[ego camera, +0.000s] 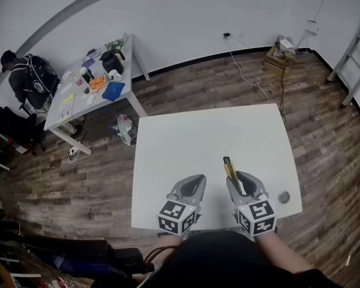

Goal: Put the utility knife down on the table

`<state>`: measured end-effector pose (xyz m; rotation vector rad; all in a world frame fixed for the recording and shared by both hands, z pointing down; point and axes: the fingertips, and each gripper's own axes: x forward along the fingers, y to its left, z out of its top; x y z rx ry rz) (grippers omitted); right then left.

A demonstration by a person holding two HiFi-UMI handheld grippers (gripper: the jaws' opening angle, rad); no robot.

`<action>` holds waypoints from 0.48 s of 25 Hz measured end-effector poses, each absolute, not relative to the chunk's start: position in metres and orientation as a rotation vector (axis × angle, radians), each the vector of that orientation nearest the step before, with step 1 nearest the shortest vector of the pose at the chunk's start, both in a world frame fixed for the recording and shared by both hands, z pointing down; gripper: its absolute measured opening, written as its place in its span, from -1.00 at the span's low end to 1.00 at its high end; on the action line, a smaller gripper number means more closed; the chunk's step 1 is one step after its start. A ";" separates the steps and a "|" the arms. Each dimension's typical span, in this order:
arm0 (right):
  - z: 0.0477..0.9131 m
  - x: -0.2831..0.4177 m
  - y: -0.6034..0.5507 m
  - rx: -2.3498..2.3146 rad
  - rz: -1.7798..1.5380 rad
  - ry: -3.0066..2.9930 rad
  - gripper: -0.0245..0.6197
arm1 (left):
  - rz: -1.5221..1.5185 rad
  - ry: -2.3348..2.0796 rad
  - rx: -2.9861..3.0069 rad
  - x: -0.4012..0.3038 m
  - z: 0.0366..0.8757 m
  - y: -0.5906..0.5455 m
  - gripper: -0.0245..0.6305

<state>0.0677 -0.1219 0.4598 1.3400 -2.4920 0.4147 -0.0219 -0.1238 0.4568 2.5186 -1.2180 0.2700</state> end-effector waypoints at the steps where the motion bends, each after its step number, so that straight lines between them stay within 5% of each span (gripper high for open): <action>1: 0.462 0.067 -0.123 1.347 0.425 -2.484 -0.51 | 0.284 -1.199 2.511 -0.022 0.460 -0.125 -0.92; 12: 0.471 0.057 -0.116 1.333 0.468 -2.453 -0.51 | 0.411 -1.123 2.423 -0.027 0.486 -0.120 -0.92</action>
